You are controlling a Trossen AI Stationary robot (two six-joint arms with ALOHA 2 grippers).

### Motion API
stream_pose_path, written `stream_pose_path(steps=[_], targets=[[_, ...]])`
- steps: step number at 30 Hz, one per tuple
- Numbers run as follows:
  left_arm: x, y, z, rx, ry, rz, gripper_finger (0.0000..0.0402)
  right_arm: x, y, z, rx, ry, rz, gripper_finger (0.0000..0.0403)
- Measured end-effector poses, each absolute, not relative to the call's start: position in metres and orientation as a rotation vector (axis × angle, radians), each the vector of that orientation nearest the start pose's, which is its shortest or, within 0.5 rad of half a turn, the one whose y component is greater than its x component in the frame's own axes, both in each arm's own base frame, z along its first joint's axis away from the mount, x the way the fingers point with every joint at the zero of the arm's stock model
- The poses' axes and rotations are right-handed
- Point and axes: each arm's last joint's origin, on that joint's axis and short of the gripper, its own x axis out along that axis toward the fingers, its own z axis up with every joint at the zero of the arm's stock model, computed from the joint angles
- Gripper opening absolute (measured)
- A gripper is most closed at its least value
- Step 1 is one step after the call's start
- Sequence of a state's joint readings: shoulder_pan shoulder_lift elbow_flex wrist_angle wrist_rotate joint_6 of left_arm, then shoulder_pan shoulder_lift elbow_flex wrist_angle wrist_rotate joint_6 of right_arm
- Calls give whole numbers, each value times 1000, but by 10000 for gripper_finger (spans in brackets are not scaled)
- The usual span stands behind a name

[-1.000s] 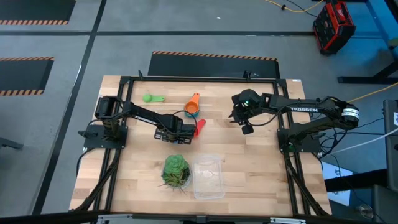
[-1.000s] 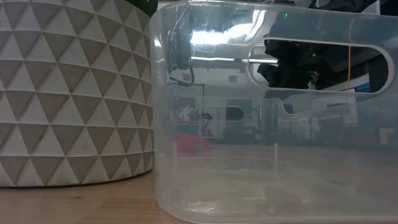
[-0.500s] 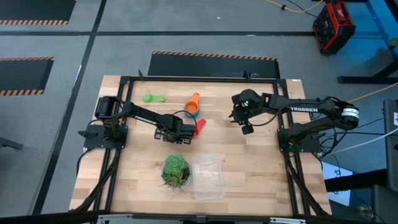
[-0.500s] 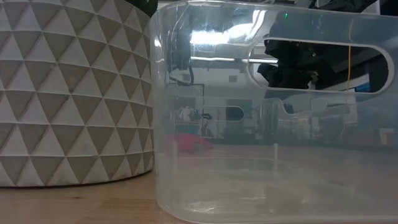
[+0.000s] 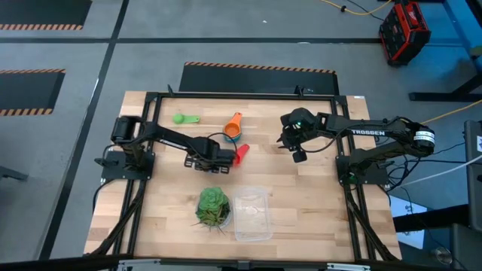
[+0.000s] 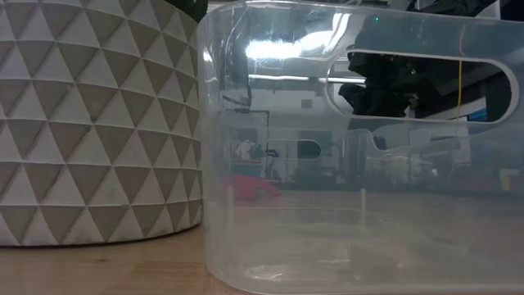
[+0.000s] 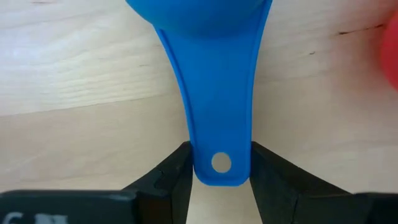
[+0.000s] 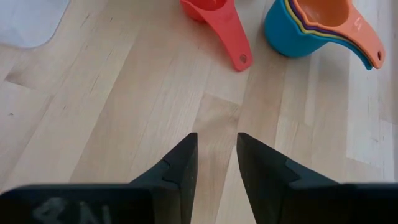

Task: Nest measuring cups in basket
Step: Stack the blue measuring cup on top of the orange measuring cup

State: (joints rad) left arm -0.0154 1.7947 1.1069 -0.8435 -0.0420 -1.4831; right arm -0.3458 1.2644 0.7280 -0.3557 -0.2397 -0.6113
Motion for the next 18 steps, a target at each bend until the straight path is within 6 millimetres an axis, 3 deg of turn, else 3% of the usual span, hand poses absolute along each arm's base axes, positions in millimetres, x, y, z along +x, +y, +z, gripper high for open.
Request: stream_pose_path(steps=[6,18], targets=[[305,-3,177,-1150,1143,1079,135,230,-76,207,-318,840,161,117],[282,-3,244,-1177,963,817,135,240,-78,217,-376,692,164,117]])
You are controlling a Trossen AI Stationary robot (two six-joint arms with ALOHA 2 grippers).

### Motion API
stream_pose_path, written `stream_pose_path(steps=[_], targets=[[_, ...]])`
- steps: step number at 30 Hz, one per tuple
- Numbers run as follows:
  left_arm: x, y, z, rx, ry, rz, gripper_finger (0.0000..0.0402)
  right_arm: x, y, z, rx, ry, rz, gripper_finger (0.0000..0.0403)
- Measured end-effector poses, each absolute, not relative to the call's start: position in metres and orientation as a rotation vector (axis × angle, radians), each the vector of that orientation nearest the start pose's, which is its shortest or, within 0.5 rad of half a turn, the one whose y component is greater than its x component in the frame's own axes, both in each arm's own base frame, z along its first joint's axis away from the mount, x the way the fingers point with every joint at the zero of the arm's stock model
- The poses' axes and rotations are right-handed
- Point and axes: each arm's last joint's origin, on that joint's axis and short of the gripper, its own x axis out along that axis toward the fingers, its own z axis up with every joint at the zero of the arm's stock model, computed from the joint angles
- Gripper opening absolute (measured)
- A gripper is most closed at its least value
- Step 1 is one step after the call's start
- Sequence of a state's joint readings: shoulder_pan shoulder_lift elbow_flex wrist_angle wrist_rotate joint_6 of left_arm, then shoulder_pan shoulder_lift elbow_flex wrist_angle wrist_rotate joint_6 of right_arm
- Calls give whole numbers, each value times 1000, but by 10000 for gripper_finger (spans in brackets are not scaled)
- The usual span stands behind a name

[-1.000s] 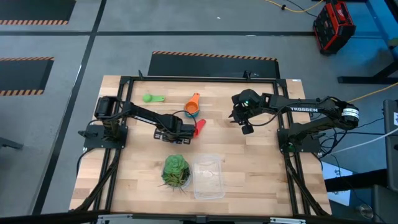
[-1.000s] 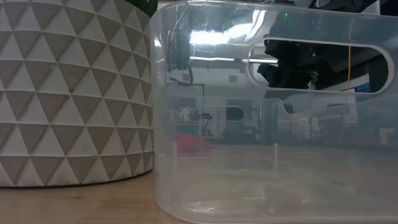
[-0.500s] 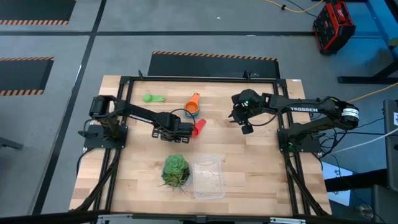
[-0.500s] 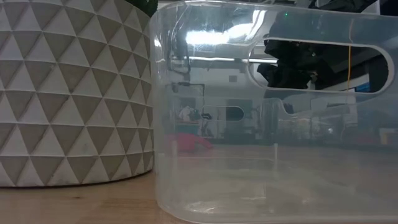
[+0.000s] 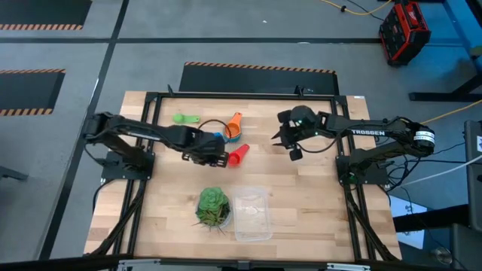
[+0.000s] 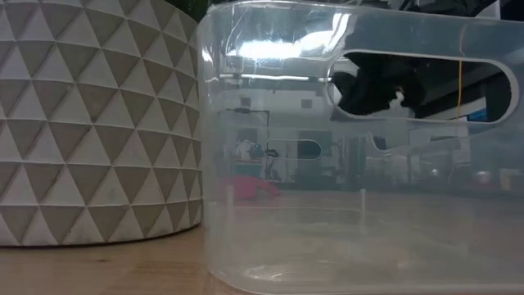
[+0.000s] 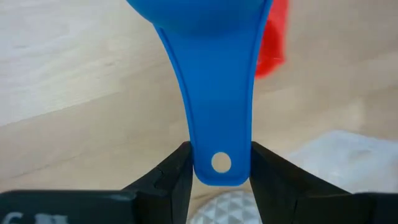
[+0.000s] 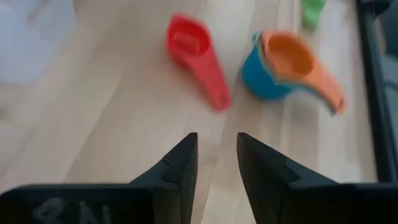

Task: Nest measuring cups in basket
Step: Stack the blue measuring cup on top of the orange measuring cup

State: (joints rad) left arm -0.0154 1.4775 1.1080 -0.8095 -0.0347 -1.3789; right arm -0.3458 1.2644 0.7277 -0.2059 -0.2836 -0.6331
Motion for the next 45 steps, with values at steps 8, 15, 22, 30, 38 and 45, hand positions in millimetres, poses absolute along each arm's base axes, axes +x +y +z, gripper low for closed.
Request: stream_pose_path(steps=[8,15,22,30,38,45], targets=[[272,-3,279,-1140,818,625,135,254,-79,238,-455,416,173,117],[278,-4,298,-1073,688,431,135,262,-81,261,-557,178,102,117],[287,-5,309,-1039,596,270,135,264,-81,274,-607,55,61,117],[291,-6,315,-1020,531,223,135,266,-77,281,-634,-19,54,117],[291,-5,315,-1019,523,227,135,268,-67,286,-772,-85,72,117],[291,-5,315,-1019,522,227,135,272,-62,287,-847,-122,78,117]])
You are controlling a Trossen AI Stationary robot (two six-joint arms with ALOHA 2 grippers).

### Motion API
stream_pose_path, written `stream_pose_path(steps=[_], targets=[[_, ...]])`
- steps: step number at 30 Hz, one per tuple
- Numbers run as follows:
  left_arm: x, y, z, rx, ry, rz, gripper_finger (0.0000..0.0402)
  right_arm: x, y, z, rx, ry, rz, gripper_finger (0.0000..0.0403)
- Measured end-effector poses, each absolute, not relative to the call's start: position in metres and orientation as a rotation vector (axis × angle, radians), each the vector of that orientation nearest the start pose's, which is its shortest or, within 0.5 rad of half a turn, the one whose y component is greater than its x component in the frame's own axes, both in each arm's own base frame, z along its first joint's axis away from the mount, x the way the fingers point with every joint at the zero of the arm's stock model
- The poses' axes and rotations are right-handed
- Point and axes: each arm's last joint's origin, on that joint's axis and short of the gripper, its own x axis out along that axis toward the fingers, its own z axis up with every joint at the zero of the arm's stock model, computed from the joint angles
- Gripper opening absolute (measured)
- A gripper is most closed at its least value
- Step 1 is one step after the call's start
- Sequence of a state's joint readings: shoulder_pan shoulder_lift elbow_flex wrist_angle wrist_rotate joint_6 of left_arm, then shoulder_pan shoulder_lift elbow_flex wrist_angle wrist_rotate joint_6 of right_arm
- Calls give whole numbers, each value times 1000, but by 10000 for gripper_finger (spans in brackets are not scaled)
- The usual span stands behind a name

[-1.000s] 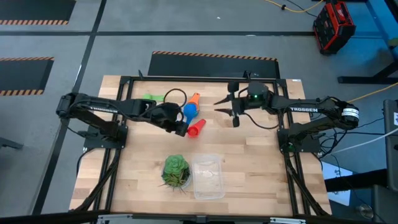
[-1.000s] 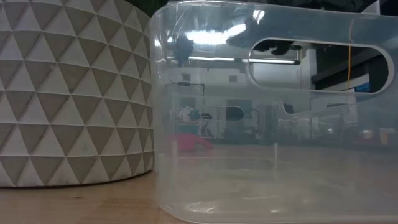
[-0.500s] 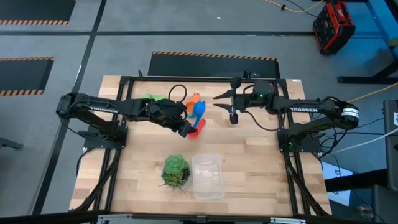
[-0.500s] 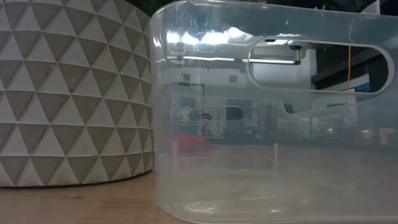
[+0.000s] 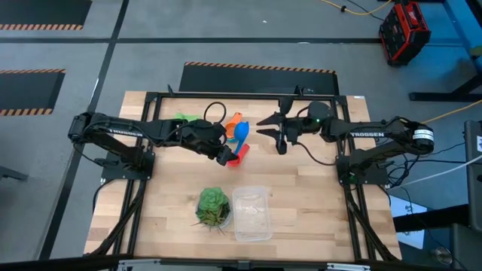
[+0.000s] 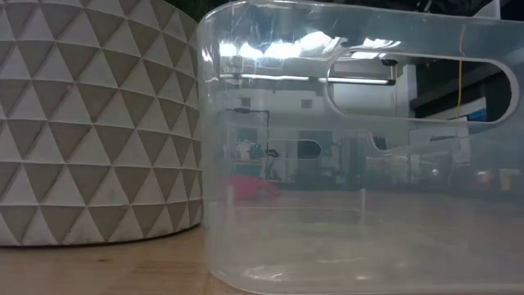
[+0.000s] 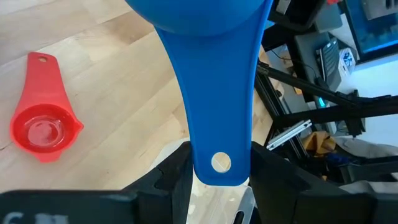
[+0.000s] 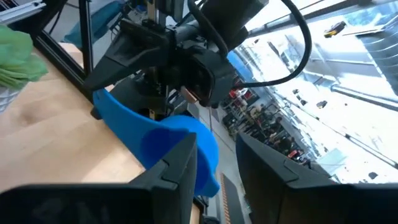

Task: Nest measuring cups in basket
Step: Stack the blue measuring cup on top of the orange measuring cup

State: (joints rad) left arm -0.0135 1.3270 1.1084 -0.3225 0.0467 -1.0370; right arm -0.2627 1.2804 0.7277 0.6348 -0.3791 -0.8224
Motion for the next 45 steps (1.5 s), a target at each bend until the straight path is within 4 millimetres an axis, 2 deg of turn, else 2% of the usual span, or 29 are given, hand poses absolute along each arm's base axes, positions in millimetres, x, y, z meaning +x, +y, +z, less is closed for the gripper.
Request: stream_pose_path(steps=[10,31,39,42,45], targets=[[291,-5,315,-1019,520,227,135,288,-66,268,-915,-106,81,117],[291,-5,315,-1021,520,227,135,304,-70,256,-972,-198,17,117],[292,-5,315,-1020,520,227,135,317,-74,261,-976,-211,9,117],[292,-5,315,-1020,520,227,135,323,-74,261,-974,-211,13,108],[292,-5,315,-1020,520,226,135,324,-72,260,-972,-211,21,80]])
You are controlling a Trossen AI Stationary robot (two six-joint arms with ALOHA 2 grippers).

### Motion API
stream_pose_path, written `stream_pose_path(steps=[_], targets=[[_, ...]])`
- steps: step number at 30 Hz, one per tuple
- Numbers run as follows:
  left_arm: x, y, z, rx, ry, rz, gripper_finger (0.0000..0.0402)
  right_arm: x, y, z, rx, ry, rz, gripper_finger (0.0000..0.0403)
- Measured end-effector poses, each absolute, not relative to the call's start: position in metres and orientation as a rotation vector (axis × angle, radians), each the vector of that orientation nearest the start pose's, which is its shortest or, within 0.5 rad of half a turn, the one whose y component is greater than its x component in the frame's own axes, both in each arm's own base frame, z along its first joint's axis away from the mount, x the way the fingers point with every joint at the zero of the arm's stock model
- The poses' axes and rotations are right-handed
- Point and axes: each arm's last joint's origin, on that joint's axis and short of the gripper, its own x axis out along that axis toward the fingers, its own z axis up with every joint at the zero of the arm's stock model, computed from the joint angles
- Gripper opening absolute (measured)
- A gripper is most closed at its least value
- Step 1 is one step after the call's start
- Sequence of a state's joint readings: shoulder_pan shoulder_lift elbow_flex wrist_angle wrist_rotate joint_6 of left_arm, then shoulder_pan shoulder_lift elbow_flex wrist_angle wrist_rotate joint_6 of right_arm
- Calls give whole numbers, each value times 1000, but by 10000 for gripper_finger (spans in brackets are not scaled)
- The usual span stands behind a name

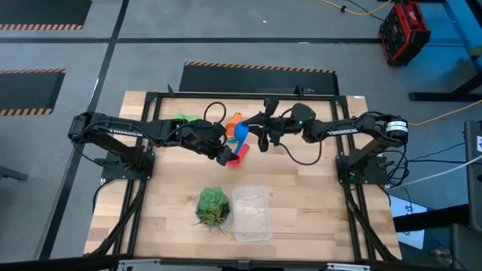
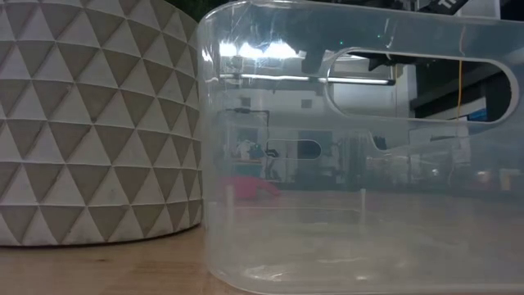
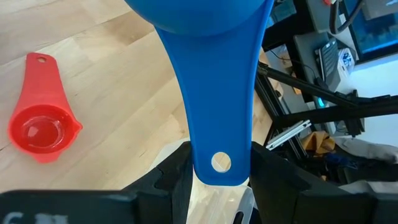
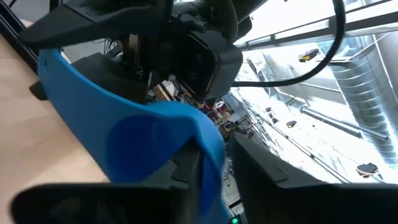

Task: Nest measuring cups in basket
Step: Stack the blue measuring cup on top of the orange measuring cup

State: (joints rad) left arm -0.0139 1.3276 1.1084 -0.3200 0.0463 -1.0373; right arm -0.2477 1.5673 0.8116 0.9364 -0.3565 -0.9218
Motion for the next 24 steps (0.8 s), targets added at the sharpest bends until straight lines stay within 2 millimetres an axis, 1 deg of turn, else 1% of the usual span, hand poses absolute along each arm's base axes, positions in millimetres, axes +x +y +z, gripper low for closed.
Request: stream_pose_path(steps=[4,7,11,16,24], targets=[[292,-6,316,-1023,518,217,135,325,-70,260,-975,-208,21,39],[292,-6,316,-1021,517,223,133,325,-71,259,-966,-185,9,22],[292,-5,316,-1019,519,229,133,325,-72,258,-955,-157,-27,18],[292,-5,316,-1019,517,227,134,325,-72,257,-894,-150,-24,17],[292,-5,316,-1018,519,228,135,325,-74,256,-864,-132,-23,16]])
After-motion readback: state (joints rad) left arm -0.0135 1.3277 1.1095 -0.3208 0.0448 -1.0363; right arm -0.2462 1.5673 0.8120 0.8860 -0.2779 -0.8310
